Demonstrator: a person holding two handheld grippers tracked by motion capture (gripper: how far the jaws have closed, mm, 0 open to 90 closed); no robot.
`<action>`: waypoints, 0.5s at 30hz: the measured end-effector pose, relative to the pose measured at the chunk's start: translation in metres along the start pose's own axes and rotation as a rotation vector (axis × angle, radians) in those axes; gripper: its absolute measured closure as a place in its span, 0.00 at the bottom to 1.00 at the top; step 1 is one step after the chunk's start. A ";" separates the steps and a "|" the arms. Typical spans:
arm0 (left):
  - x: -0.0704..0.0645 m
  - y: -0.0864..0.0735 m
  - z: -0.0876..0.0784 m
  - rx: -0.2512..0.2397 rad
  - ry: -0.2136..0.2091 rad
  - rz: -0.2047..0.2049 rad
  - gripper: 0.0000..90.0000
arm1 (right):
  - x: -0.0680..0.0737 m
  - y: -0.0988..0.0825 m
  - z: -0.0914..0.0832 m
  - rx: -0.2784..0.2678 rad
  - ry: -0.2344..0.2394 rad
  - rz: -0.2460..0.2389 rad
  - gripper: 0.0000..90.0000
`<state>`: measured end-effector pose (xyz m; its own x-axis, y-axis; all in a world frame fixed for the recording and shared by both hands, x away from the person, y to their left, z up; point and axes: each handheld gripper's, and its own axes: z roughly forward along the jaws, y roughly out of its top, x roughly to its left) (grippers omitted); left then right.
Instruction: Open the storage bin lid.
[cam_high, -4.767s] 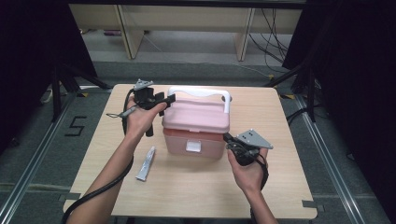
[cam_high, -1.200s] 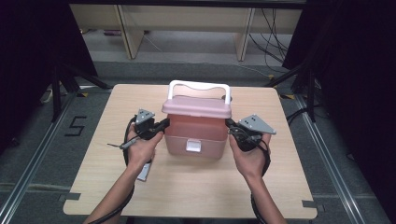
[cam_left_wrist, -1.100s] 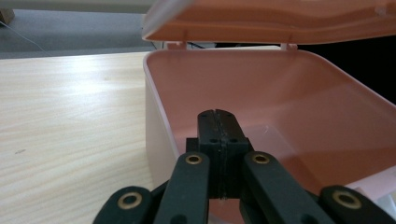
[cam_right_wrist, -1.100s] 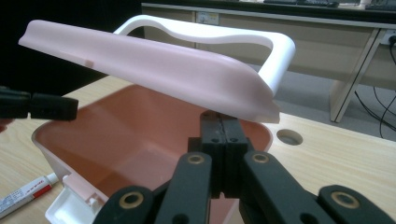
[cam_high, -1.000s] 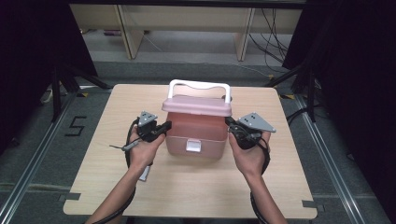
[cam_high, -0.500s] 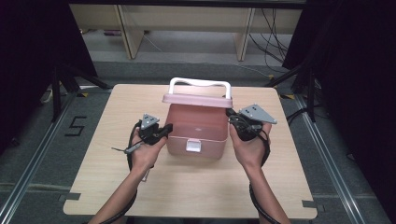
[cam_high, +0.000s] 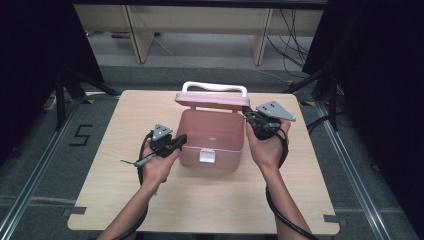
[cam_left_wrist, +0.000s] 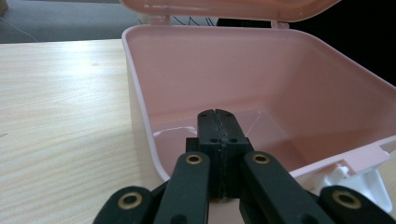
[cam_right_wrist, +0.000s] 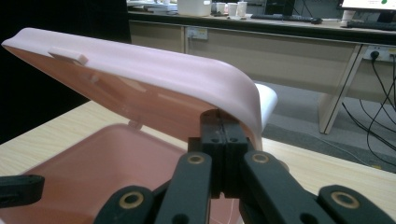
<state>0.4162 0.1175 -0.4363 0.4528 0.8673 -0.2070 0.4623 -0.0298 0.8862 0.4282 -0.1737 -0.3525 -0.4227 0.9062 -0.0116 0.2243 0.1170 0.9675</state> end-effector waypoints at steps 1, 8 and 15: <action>0.000 0.000 0.000 0.001 -0.001 -0.001 1.00 | 0.001 0.001 0.001 -0.002 -0.001 0.015 1.00; -0.001 0.000 0.000 0.003 -0.004 -0.003 1.00 | -0.002 0.006 0.008 -0.004 -0.008 0.012 1.00; -0.002 -0.001 0.001 0.000 -0.011 -0.009 1.00 | -0.004 0.011 0.014 -0.016 -0.018 0.021 1.00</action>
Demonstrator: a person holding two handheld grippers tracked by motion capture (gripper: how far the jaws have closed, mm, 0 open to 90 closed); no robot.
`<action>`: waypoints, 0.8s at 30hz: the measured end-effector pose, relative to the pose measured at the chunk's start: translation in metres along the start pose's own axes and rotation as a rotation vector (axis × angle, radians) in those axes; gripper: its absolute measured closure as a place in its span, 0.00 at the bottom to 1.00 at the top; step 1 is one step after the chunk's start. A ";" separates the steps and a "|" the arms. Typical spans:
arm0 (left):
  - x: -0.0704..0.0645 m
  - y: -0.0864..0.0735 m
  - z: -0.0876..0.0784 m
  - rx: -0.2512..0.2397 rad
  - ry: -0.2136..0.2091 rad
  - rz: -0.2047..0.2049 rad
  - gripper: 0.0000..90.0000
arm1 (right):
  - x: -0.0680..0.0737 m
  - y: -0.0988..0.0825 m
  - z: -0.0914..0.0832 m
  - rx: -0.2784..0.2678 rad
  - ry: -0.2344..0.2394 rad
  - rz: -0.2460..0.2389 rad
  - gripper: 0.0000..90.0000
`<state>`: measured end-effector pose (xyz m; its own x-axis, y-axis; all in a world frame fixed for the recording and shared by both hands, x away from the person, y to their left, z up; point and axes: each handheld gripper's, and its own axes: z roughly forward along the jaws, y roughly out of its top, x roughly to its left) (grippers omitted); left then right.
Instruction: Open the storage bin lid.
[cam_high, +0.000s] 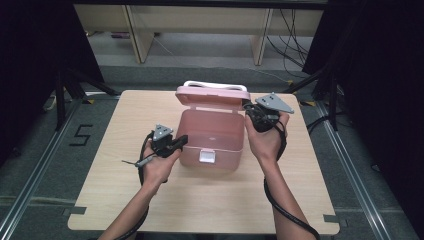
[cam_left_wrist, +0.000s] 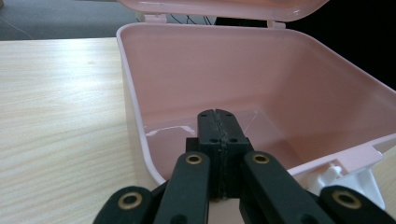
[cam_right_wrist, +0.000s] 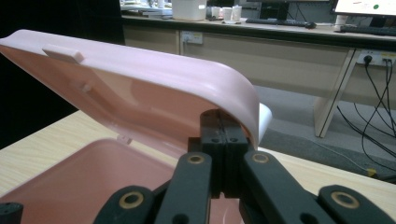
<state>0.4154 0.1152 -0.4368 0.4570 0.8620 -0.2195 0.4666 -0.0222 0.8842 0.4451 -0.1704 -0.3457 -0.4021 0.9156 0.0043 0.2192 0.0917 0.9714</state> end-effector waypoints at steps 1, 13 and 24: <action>0.000 0.000 0.000 0.000 0.000 0.000 1.00 | -0.001 0.001 0.002 -0.005 0.001 -0.013 1.00; -0.001 0.000 0.000 0.007 -0.002 0.001 1.00 | -0.003 0.007 0.013 -0.003 -0.008 -0.006 1.00; -0.001 0.000 0.000 0.010 -0.006 0.000 1.00 | -0.004 0.011 0.024 -0.009 -0.014 -0.010 1.00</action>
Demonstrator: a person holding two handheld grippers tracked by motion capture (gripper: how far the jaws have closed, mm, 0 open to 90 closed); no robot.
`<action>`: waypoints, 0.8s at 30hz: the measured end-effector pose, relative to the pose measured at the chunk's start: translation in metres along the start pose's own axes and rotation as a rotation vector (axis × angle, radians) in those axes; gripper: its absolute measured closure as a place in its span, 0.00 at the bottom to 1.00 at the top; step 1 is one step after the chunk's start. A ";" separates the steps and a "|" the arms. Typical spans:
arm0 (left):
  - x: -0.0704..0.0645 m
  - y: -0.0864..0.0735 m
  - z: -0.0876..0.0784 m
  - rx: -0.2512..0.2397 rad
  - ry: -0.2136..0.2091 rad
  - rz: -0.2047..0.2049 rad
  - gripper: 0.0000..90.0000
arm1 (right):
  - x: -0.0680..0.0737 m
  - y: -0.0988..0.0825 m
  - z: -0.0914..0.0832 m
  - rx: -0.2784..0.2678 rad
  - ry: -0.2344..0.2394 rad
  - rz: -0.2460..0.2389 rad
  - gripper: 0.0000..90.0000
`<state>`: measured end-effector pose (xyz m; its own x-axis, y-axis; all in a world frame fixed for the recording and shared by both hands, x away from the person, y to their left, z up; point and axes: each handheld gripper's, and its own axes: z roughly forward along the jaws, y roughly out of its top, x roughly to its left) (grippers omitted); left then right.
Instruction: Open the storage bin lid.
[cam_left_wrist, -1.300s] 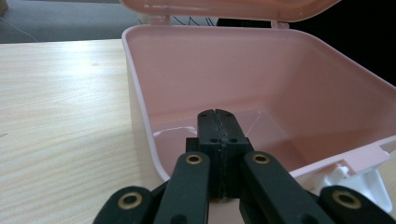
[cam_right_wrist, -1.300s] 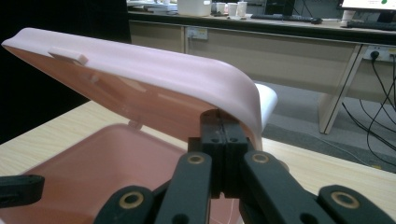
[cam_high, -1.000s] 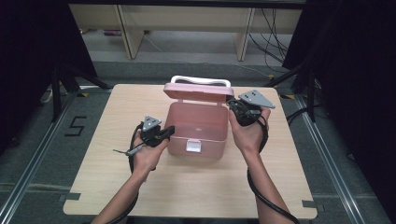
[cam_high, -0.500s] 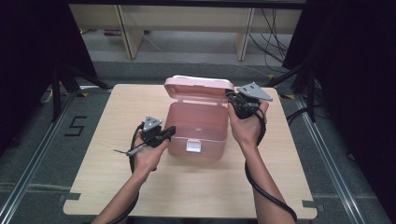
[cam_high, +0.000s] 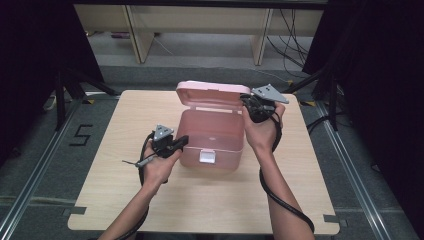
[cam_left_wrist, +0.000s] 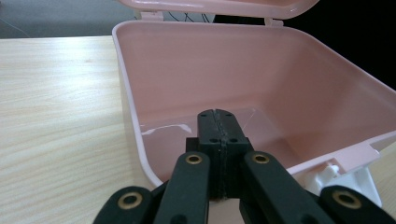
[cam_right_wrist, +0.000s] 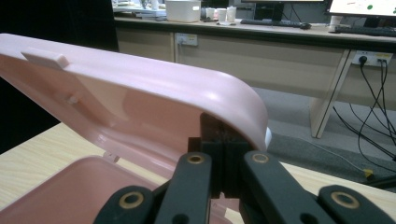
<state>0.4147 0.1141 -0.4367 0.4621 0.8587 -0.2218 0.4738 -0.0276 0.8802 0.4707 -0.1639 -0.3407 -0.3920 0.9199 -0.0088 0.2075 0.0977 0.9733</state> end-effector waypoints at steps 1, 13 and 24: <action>0.000 0.000 0.000 -0.001 -0.003 0.000 1.00 | 0.000 0.001 0.001 0.008 -0.012 0.003 1.00; -0.001 -0.001 0.001 0.007 -0.013 -0.010 1.00 | -0.004 0.008 0.012 0.015 -0.021 0.003 1.00; -0.001 -0.001 0.001 0.008 -0.014 -0.012 1.00 | -0.008 0.011 0.021 0.036 -0.034 0.021 1.00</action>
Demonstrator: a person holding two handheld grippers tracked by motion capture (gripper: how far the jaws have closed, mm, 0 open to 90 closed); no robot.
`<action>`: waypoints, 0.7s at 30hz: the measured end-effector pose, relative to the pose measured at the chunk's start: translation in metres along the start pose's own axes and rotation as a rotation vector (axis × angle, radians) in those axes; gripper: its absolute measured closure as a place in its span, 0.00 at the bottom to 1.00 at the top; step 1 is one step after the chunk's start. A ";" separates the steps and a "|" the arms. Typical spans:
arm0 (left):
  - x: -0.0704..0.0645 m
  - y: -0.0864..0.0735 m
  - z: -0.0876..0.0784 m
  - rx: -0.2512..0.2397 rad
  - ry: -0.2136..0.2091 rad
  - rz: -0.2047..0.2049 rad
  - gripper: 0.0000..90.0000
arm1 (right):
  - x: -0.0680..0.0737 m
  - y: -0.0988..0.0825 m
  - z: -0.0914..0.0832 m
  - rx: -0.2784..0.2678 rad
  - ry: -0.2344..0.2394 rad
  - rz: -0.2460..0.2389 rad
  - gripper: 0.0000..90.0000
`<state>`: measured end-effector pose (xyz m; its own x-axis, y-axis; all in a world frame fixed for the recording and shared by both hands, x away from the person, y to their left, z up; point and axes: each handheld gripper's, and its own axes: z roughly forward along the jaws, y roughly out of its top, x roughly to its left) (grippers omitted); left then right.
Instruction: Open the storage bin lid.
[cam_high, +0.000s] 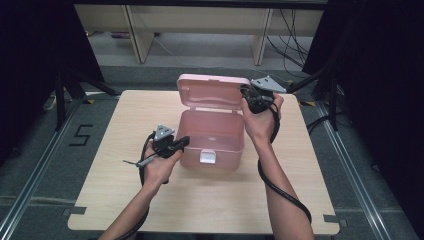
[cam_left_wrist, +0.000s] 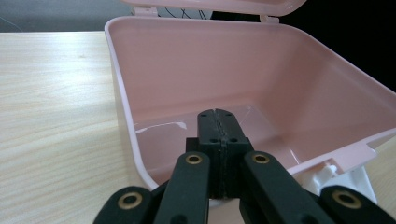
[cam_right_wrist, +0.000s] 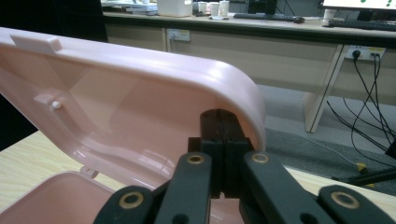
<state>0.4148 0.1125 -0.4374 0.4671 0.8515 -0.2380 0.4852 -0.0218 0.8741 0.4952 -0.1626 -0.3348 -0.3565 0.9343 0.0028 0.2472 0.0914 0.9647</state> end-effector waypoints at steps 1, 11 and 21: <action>0.000 0.000 0.000 -0.001 -0.001 -0.001 1.00 | 0.000 0.000 0.001 -0.002 0.003 0.006 1.00; 0.000 0.000 0.000 0.000 -0.002 0.002 1.00 | -0.004 0.000 0.010 0.020 -0.012 -0.002 1.00; 0.000 0.000 0.000 0.000 0.000 0.004 1.00 | -0.008 -0.001 0.021 0.032 -0.022 0.005 1.00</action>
<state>0.4148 0.1125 -0.4373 0.4694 0.8512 -0.2346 0.4833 -0.0253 0.8751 0.5164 -0.1631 -0.3410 -0.3357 0.9420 0.0011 0.2772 0.0977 0.9558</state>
